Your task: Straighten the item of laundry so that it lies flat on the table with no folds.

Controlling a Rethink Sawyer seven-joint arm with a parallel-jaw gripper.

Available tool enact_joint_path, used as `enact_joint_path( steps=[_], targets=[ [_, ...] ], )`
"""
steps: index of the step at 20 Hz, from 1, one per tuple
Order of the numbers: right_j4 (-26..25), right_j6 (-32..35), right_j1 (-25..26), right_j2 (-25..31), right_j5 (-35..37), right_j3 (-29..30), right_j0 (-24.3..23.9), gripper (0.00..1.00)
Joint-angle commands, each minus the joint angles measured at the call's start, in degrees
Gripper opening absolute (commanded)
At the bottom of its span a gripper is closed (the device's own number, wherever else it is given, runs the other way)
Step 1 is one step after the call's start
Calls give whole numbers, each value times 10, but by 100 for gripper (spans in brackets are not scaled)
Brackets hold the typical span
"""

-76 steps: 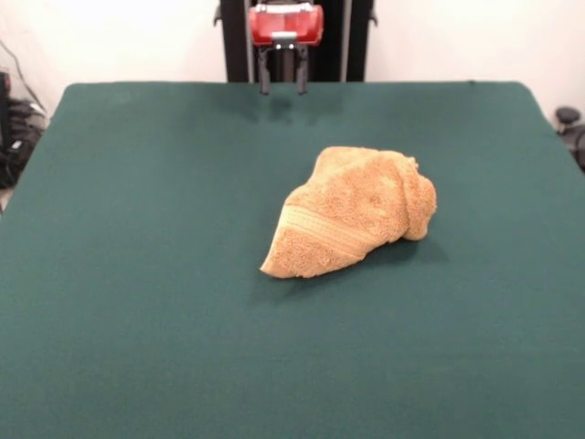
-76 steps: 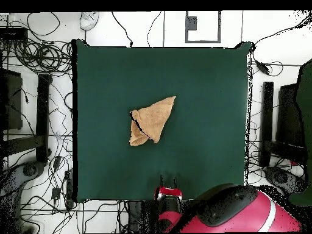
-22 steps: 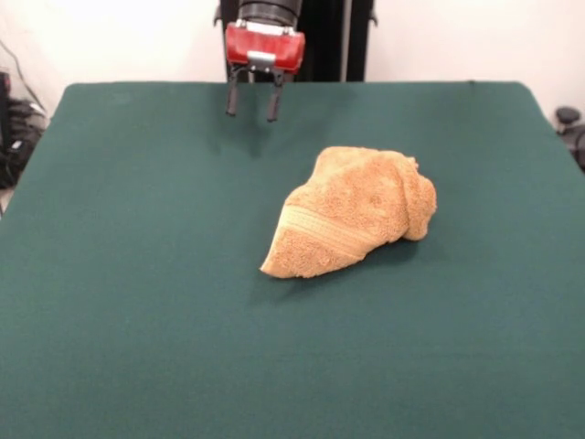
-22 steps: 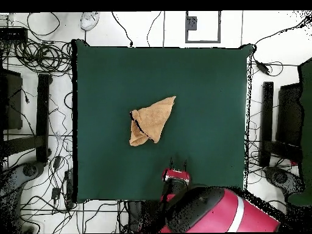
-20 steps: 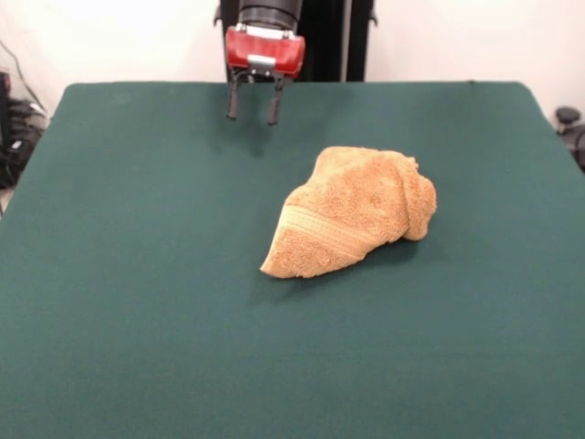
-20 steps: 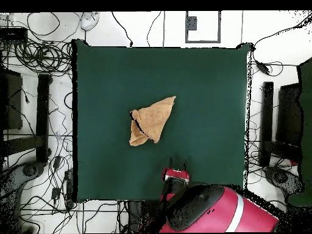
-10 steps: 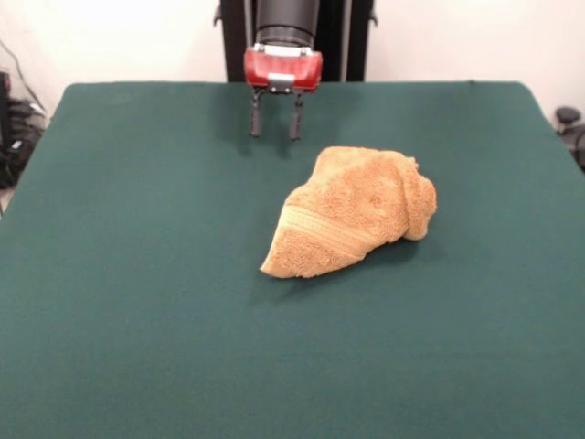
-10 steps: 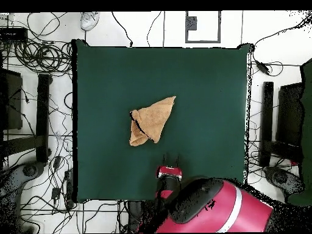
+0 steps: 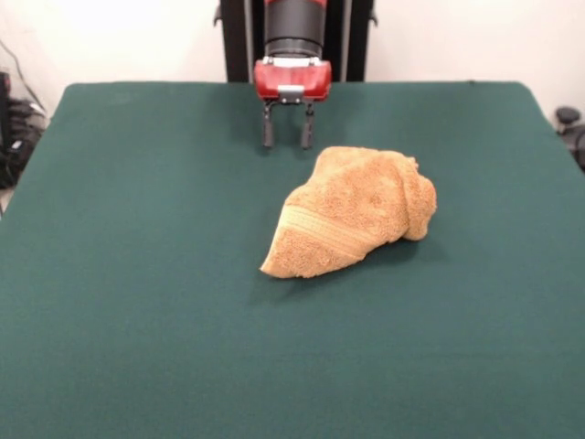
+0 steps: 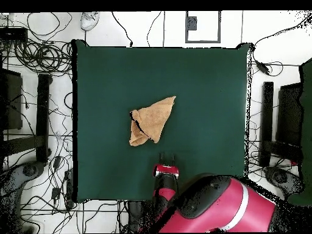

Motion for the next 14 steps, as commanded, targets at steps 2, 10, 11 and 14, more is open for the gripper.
enact_joint_path(
  steps=[2,10,11,14],
  targets=[
    [13,154,4,75,28,-64,2,100],
    [15,155,11,70,0,-55,1,100],
    [19,154,18,70,-6,-57,4,100],
    [24,153,28,70,-13,-64,9,100]
  ],
)
